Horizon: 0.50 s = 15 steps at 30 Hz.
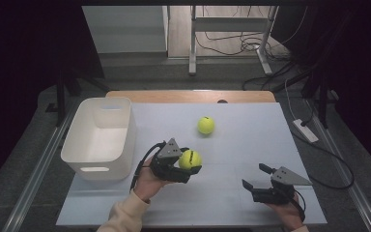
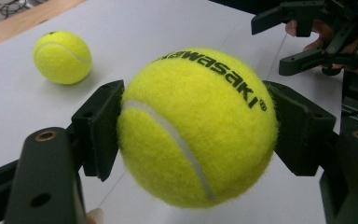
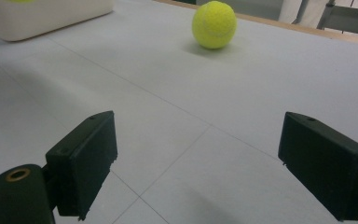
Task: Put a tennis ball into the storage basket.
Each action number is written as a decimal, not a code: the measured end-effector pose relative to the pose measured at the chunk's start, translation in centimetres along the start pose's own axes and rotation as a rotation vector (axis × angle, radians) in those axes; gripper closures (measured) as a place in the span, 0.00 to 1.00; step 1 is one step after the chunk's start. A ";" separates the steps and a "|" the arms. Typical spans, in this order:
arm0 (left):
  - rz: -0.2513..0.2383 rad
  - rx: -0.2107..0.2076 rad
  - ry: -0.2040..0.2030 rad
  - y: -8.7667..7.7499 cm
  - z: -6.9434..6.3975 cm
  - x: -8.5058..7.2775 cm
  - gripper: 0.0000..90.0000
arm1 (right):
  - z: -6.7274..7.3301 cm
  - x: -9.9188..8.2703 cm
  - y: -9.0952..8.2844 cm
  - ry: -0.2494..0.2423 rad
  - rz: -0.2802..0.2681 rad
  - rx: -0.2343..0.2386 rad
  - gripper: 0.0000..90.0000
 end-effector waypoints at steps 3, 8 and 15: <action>-0.015 0.009 -0.003 -0.4 0.2 0.3 0.30 | 0.0 0.0 0.0 0.000 0.000 0.000 0.13; -0.036 0.019 -0.005 -0.9 0.4 0.7 0.30 | 0.0 0.0 0.0 0.000 0.000 -0.001 0.13; -0.070 0.034 -0.006 -1.7 0.7 1.3 0.30 | 0.0 0.0 0.0 -0.002 0.000 -0.002 0.13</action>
Point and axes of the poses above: each handheld gripper's, and its own axes: y roughly forward along the jaws, x roughly out of its top, z roughly to its left, the point moved 7 cm from there along y, roughly forward along the jaws, and after that the axes turned 15 degrees about -z, right-handed, at the moved point
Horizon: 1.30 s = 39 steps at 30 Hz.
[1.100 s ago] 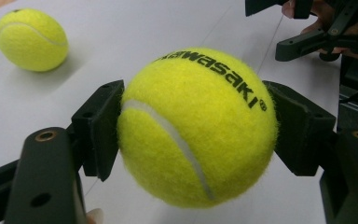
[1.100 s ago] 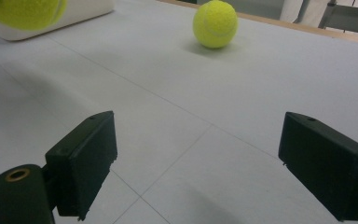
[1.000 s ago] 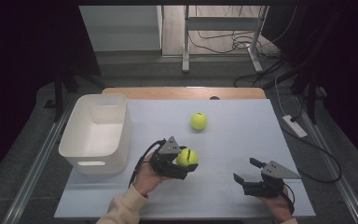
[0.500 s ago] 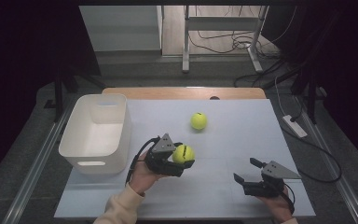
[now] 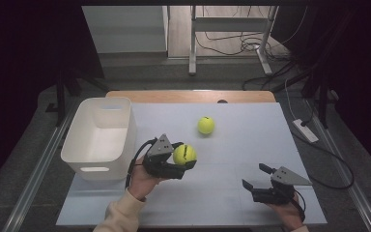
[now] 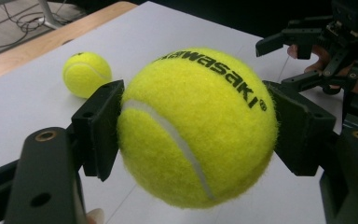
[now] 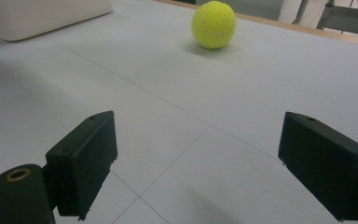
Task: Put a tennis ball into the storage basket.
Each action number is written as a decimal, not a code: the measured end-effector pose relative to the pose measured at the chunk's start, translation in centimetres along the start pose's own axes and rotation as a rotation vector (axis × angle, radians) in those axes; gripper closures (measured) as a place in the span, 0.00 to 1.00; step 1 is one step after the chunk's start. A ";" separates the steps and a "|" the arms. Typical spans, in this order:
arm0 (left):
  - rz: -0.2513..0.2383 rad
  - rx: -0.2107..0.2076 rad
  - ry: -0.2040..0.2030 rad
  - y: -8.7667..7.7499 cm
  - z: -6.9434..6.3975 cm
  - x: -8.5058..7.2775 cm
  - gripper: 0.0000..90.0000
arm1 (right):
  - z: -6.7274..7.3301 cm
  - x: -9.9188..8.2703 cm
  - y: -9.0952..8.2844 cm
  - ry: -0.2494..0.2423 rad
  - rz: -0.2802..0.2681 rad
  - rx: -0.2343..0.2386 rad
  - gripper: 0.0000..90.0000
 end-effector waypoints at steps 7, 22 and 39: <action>-0.026 0.014 -0.006 -0.7 0.4 0.5 0.30 | 0.0 0.0 0.0 -0.002 -0.001 -0.001 0.13; -0.078 0.046 -0.009 -2.0 1.2 1.5 0.30 | 0.0 0.0 0.0 -0.002 -0.002 -0.003 0.13; -0.124 0.079 -0.010 -3.6 1.9 2.4 0.30 | 0.0 0.0 0.0 0.000 0.000 -0.005 0.13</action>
Point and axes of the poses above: each handheld gripper's, and its own axes: y roughly forward along the jaws, x roughly out of its top, z roughly to its left, the point moved 7 cm from there along y, roughly forward along the jaws, and after that the axes turned 15 degrees about -z, right-handed, at the moved point
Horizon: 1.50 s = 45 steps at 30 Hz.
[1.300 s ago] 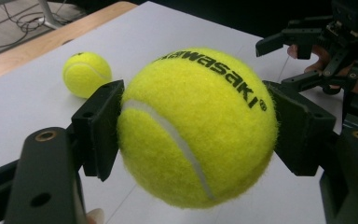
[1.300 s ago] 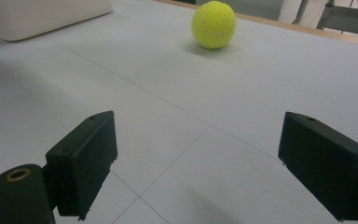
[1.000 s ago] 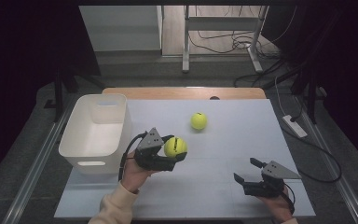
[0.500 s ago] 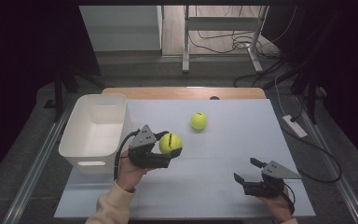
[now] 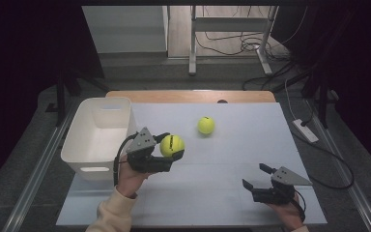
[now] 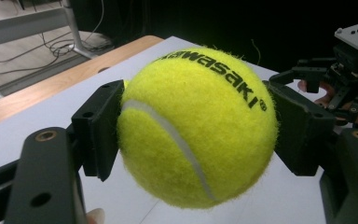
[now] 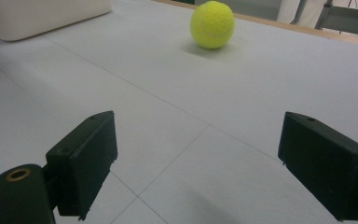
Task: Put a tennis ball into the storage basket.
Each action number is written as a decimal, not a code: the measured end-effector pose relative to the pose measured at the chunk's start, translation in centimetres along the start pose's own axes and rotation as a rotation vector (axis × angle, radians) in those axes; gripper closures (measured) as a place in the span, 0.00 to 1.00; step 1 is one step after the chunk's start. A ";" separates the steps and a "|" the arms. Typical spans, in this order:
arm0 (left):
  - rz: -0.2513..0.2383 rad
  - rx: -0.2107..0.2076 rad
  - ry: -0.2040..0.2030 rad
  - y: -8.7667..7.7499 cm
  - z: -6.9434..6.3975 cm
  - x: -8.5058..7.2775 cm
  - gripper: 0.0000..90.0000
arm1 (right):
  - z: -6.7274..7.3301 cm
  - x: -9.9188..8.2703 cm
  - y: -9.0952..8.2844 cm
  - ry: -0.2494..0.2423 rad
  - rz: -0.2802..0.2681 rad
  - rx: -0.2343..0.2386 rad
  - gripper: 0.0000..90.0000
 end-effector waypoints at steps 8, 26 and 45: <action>-0.028 0.019 -0.001 -0.8 0.5 0.6 0.30 | 0.0 0.0 0.0 0.001 0.002 0.000 0.13; -0.072 0.053 -0.002 -2.1 1.4 1.5 0.30 | 0.0 0.0 0.0 -0.002 0.001 0.000 0.13; -0.076 0.124 0.023 -2.7 2.8 3.4 0.30 | 0.0 0.3 0.0 0.010 -0.018 0.006 0.13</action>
Point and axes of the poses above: each handheld gripper's, and its own axes: y roughly forward along the jaws, x roughly out of its top, z roughly to its left, the point moved 7 cm from there along y, roughly forward along the jaws, and after that the axes turned 15 degrees about -z, right-handed, at the moved point
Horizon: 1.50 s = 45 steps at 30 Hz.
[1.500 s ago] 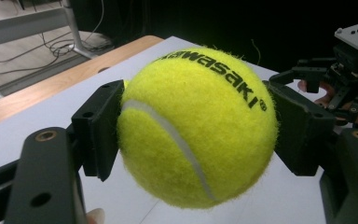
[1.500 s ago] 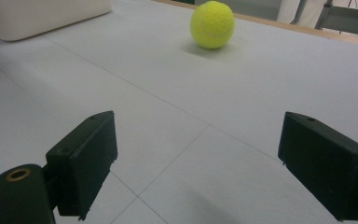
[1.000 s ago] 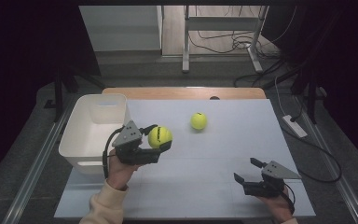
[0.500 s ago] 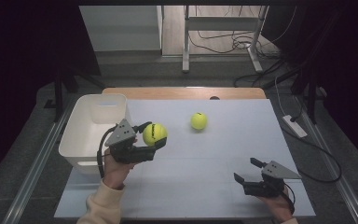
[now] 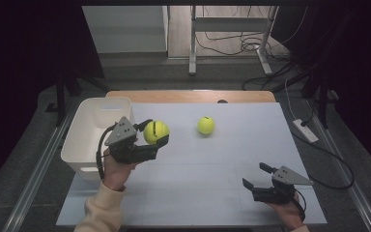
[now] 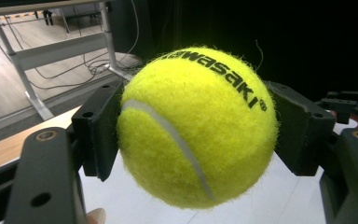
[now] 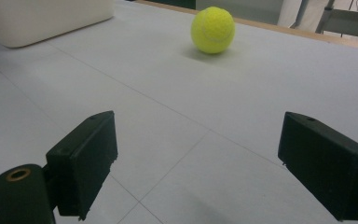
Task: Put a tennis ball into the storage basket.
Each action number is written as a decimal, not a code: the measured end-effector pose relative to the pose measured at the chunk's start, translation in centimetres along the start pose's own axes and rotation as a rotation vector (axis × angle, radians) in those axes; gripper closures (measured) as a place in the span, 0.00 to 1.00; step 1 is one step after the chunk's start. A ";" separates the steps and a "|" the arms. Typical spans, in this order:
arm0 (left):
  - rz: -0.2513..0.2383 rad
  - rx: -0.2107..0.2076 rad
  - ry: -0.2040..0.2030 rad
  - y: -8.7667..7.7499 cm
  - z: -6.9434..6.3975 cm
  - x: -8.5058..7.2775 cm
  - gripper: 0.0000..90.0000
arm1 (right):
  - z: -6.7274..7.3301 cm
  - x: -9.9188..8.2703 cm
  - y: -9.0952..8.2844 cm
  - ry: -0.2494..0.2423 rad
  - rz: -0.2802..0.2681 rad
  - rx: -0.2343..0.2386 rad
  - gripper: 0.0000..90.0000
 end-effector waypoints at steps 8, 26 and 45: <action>-0.005 0.024 -0.014 0.0 1.1 0.3 0.30 | 0.0 0.0 -0.1 0.003 -0.001 0.002 0.13; -0.010 0.084 -0.024 -1.1 3.4 1.1 0.30 | 0.0 0.0 -0.1 0.003 0.002 -0.001 0.13; -0.004 0.133 -0.037 -1.4 5.6 1.5 0.30 | -0.1 0.0 -0.2 0.004 0.003 -0.008 0.13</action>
Point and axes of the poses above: each handheld gripper's, and its own axes: y roughly forward along the jaws, x roughly out of its top, z roughly to its left, the point moved 7 cm from there along y, roughly forward along the jaws, and after that the axes turned 15 degrees about -z, right-handed, at the moved point
